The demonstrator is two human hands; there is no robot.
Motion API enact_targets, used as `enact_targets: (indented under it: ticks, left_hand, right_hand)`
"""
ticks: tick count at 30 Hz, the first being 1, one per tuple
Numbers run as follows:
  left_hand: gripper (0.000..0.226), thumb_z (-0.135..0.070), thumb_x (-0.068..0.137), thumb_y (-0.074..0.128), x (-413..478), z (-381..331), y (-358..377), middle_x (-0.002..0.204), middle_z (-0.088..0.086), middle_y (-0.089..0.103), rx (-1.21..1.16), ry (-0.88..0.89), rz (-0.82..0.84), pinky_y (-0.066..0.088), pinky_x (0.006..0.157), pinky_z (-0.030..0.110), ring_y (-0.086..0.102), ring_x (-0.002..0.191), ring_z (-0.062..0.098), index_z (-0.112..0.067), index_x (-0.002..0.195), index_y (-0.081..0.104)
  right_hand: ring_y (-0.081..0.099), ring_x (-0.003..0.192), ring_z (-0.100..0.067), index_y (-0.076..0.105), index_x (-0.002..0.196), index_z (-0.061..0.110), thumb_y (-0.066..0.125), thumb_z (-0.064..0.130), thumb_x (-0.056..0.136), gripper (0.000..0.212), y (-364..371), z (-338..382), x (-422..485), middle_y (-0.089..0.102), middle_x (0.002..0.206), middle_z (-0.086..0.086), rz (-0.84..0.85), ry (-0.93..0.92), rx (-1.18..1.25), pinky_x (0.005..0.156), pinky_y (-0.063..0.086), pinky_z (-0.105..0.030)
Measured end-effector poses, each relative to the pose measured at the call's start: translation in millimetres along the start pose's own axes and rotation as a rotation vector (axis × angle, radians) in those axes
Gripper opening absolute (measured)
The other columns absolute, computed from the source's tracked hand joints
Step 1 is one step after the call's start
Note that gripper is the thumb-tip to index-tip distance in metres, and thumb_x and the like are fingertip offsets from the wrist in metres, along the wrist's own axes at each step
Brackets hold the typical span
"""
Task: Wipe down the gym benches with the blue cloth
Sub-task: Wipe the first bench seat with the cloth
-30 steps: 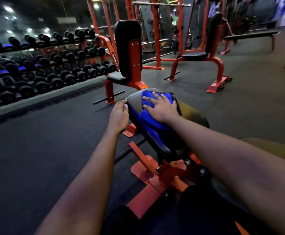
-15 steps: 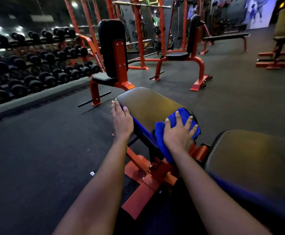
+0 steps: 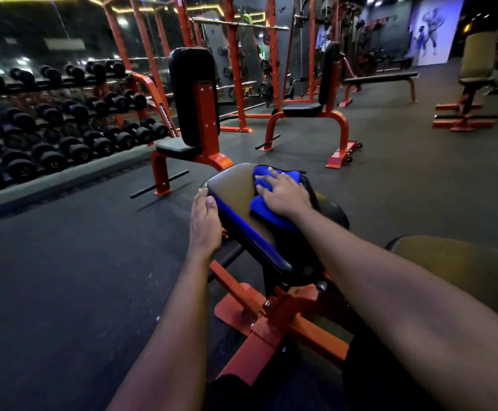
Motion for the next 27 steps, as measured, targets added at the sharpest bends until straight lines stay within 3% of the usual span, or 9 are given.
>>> enact_targets:
  ticks: [4, 8, 13, 15, 19, 22, 24, 27]
  left_hand:
    - [0.049, -0.027, 0.108, 0.027, 7, 12, -6, 0.161, 0.007, 0.024, -0.024, 0.005, 0.061, 0.011, 0.123, 0.033, 0.019, 0.148, 0.015, -0.006, 0.152, 0.029]
    - [0.049, -0.031, 0.106, 0.029, 17, 18, 3, 0.155, 0.016, 0.033, 0.095, -0.042, 0.048, 0.02, 0.119, 0.042, 0.029, 0.144, 0.027, -0.003, 0.146, 0.037]
    - [0.047, -0.026, 0.105, 0.033, -11, -11, 16, 0.158, 0.017, 0.026, 0.085, -0.06, -0.121, 0.014, 0.121, 0.038, 0.023, 0.146, 0.029, -0.002, 0.145, 0.04]
    - [0.042, -0.022, 0.103, 0.036, -34, -34, 22, 0.152, 0.019, 0.037, 0.082, 0.052, -0.186, 0.019, 0.12, 0.044, 0.03, 0.143, 0.032, 0.0, 0.135, 0.051]
    - [0.034, -0.019, 0.096, 0.039, -79, -78, 48, 0.118, 0.017, 0.062, -0.055, 0.258, -0.173, 0.035, 0.1, 0.032, 0.054, 0.115, 0.031, -0.002, 0.111, 0.064]
    - [0.026, -0.015, 0.1, 0.041, -110, -106, 72, 0.098, 0.015, 0.064, -0.136, 0.288, -0.114, 0.036, 0.08, 0.029, 0.057, 0.094, 0.029, -0.004, 0.102, 0.065]
    - [0.026, -0.016, 0.102, 0.04, -125, -117, 101, 0.09, 0.015, 0.064, -0.175, 0.279, 0.015, 0.031, 0.071, 0.028, 0.058, 0.086, 0.03, -0.005, 0.096, 0.063]
    - [0.029, -0.02, 0.104, 0.038, -154, -133, 167, 0.096, 0.021, 0.067, -0.156, 0.235, 0.35, 0.037, 0.074, 0.034, 0.06, 0.093, 0.034, -0.004, 0.096, 0.061]
  right_hand:
    - [0.018, 0.151, -0.018, 0.04, 0.146, 0.047, 0.037, 0.052, 0.101, 0.045, 13, 49, 6, 0.015, 0.165, 0.013, 0.048, -0.186, -0.075, 0.121, 0.015, -0.05]
    - [0.033, 0.144, -0.011, 0.052, 0.138, 0.046, 0.044, 0.047, 0.101, 0.038, 6, 51, -36, 0.033, 0.158, 0.017, -0.074, -0.281, -0.001, 0.116, 0.029, -0.037]
    - [0.047, 0.133, -0.013, 0.06, 0.129, 0.041, 0.047, 0.042, 0.099, 0.033, -11, 27, -94, 0.051, 0.145, 0.015, -0.18, -0.199, -0.026, 0.1, 0.047, -0.039]
    - [0.054, 0.125, -0.02, 0.061, 0.127, 0.039, 0.049, 0.039, 0.097, 0.032, -22, 17, -112, 0.058, 0.138, 0.01, -0.143, -0.147, -0.1, 0.093, 0.05, -0.038]
    - [0.061, 0.107, -0.037, 0.064, 0.118, 0.032, 0.051, 0.032, 0.096, 0.026, -71, -24, -152, 0.067, 0.117, -0.011, -0.08, 0.102, -0.185, 0.084, 0.049, -0.039]
    - [0.062, 0.108, -0.036, 0.063, 0.117, 0.031, 0.051, 0.031, 0.094, 0.026, -116, -72, -196, 0.066, 0.117, -0.011, -0.158, 0.304, -0.323, 0.084, 0.049, -0.038]
    - [0.058, 0.118, -0.032, 0.061, 0.119, 0.031, 0.051, 0.036, 0.094, 0.028, -107, -92, -225, 0.062, 0.129, -0.007, -0.069, 0.349, -0.445, 0.091, 0.046, -0.04]
    - [0.03, 0.146, -0.024, 0.048, 0.139, 0.043, 0.039, 0.053, 0.098, 0.043, -77, -120, -269, 0.031, 0.16, 0.004, 0.044, 0.325, -0.517, 0.114, 0.026, -0.05]
Point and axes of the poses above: each hand's wrist, its own x-axis towards the middle knuckle, its own y-axis out of the palm, z = x × y, the point moved 9 cm from there along x, towards the middle knuckle
